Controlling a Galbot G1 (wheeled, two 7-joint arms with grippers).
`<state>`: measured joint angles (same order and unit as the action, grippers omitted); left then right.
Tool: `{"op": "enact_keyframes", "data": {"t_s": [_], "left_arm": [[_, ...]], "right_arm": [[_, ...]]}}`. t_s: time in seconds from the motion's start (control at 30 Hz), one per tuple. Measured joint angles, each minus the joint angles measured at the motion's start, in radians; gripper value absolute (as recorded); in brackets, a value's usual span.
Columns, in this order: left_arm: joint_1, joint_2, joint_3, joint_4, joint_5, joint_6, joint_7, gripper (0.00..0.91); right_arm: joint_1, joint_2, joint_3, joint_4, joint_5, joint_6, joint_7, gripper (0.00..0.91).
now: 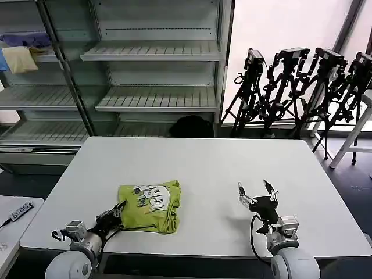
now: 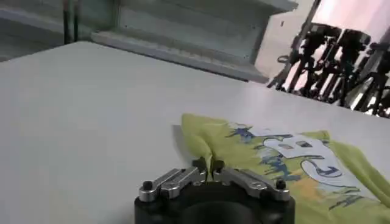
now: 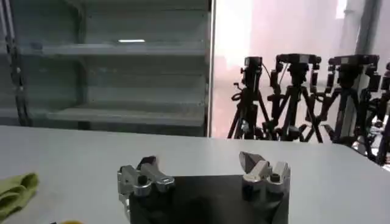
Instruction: Fold and organize the clothes.
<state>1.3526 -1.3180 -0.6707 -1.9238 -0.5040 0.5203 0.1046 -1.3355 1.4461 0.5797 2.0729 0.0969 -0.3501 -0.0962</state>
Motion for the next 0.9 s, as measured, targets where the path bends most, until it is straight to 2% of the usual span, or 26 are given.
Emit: {"op": "enact_keyframes", "data": {"t_s": [0.3, 0.5, 0.67, 0.9], "left_arm": [[0.01, 0.034, -0.051, 0.009, 0.043, -0.09, 0.024, 0.0], [-0.005, 0.093, -0.129, 0.035, 0.072, -0.13, 0.054, 0.0], [-0.02, 0.186, -0.21, 0.065, 0.107, -0.145, 0.086, 0.0], [-0.034, 0.354, -0.301, 0.073, 0.141, -0.143, 0.119, 0.0]], "right_arm": [[0.001, -0.005, 0.004, -0.009, 0.001, 0.006, 0.003, 0.907], [0.002, -0.009, 0.003, -0.017, 0.004, 0.015, 0.003, 0.907], [0.001, -0.013, 0.006, -0.026, 0.011, 0.024, 0.003, 0.907], [0.0, -0.017, 0.008, -0.043, 0.026, 0.042, 0.005, 0.907]]}}
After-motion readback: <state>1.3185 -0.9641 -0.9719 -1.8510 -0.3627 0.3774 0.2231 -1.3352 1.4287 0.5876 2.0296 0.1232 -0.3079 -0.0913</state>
